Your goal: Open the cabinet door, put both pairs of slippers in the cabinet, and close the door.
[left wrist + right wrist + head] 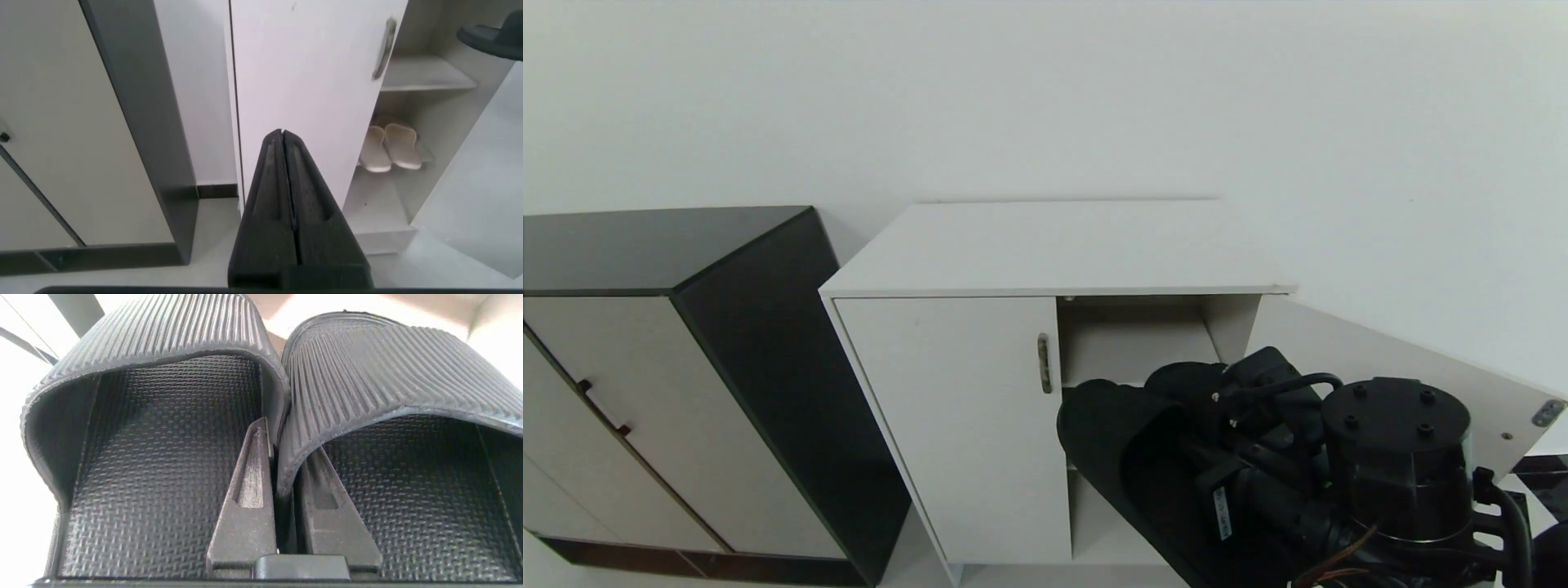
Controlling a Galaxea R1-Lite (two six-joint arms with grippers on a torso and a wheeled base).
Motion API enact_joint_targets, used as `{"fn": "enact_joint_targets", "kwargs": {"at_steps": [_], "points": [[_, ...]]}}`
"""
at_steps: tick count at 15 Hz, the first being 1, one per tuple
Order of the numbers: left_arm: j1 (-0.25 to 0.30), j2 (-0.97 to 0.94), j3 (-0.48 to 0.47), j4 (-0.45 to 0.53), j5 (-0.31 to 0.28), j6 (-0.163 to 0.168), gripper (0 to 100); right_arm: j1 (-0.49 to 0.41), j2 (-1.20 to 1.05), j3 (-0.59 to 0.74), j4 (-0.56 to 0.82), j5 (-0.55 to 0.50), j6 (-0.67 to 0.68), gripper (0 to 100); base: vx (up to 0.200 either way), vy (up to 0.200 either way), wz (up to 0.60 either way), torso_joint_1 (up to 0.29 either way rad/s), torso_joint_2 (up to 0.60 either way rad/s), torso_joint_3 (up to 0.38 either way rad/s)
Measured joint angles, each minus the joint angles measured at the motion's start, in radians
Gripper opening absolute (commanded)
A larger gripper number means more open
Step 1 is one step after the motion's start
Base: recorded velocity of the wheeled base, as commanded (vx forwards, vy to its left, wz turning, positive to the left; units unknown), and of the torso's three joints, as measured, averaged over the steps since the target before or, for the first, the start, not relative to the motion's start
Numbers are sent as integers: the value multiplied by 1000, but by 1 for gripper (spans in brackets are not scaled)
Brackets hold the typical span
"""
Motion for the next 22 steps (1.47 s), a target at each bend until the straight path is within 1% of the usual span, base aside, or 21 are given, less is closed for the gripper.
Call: {"fn": "enact_joint_targets", "kwargs": {"at_steps": [6, 13, 18, 22], "points": [[-1, 0, 0, 0, 0, -3, 0, 0, 9, 0, -1, 0, 1, 0, 0, 0, 0, -173, 493, 318], [0, 0, 0, 0, 0, -4, 0, -6, 12, 1, -1, 0, 1, 0, 0, 0, 0, -117, 462, 341], [0, 0, 0, 0, 0, -4, 0, -7, 15, 1, -1, 1, 5, 0, 0, 0, 0, -42, 437, 382], [0, 0, 0, 0, 0, -5, 0, -6, 21, 2, -1, 1, 7, 0, 0, 0, 0, -3, 112, 99]]}}
